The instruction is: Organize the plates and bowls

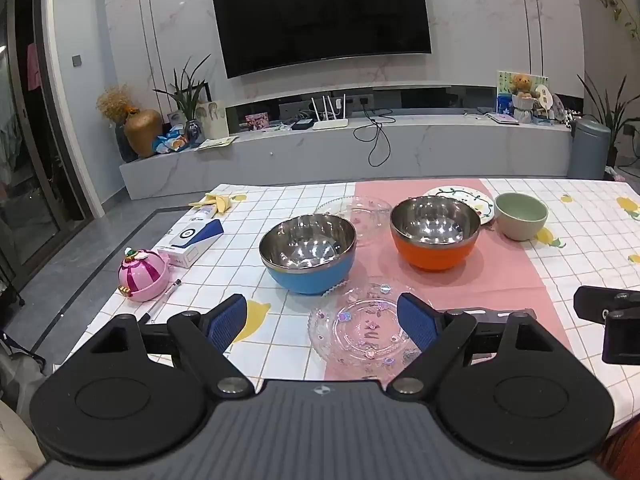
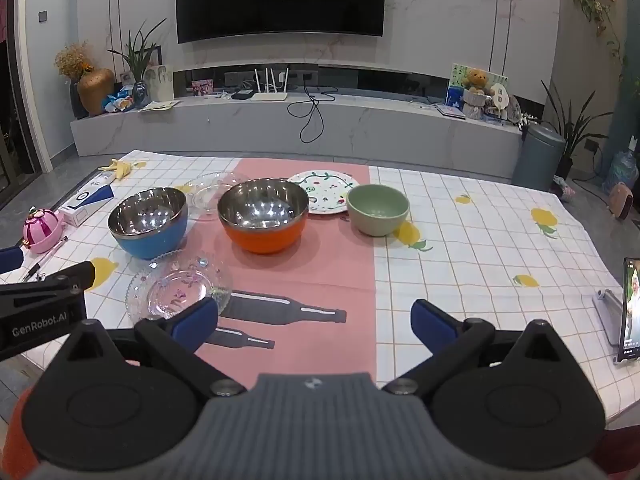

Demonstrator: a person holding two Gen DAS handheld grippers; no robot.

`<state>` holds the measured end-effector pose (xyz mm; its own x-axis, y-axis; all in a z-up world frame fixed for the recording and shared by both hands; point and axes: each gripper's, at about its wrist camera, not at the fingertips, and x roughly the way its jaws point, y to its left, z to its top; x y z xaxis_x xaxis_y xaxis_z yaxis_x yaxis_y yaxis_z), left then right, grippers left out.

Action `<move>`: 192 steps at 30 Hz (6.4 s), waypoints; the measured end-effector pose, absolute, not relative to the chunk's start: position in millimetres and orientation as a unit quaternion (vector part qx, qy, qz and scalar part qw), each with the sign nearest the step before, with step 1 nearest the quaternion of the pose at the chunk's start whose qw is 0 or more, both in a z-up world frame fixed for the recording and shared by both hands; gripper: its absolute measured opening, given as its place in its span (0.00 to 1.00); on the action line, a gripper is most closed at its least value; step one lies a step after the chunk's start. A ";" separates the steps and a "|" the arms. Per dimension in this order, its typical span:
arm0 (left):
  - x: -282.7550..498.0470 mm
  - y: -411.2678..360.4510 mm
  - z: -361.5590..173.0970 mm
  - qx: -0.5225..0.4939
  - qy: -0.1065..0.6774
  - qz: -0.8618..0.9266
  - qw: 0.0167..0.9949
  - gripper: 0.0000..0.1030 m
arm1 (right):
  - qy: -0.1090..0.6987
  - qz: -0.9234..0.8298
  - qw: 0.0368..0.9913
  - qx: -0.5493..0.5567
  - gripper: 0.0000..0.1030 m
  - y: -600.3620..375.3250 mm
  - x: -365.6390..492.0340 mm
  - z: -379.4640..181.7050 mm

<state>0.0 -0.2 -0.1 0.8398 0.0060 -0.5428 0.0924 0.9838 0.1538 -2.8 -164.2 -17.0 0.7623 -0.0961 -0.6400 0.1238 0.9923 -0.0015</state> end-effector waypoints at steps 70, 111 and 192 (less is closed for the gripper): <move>-7.1 -5.0 3.7 0.081 0.293 -0.031 0.952 0.97 | 0.350 -0.046 0.935 0.023 0.98 -158.0 -3.1 -17.5; 25.3 23.1 -27.5 -0.001 0.339 -0.058 0.939 0.77 | 0.350 -0.015 0.934 0.068 0.96 -157.8 21.8 -56.5; 57.8 -11.9 -115.6 -0.102 0.433 -0.132 0.886 0.14 | 0.433 -0.006 0.868 0.241 0.08 -229.7 48.2 -149.1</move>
<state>57.8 -11.9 -115.6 0.5903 -0.3233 -0.7396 0.1459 0.9439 -0.2962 48.2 -229.7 -149.1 0.6243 0.1988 -0.7555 0.2188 0.8839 0.4134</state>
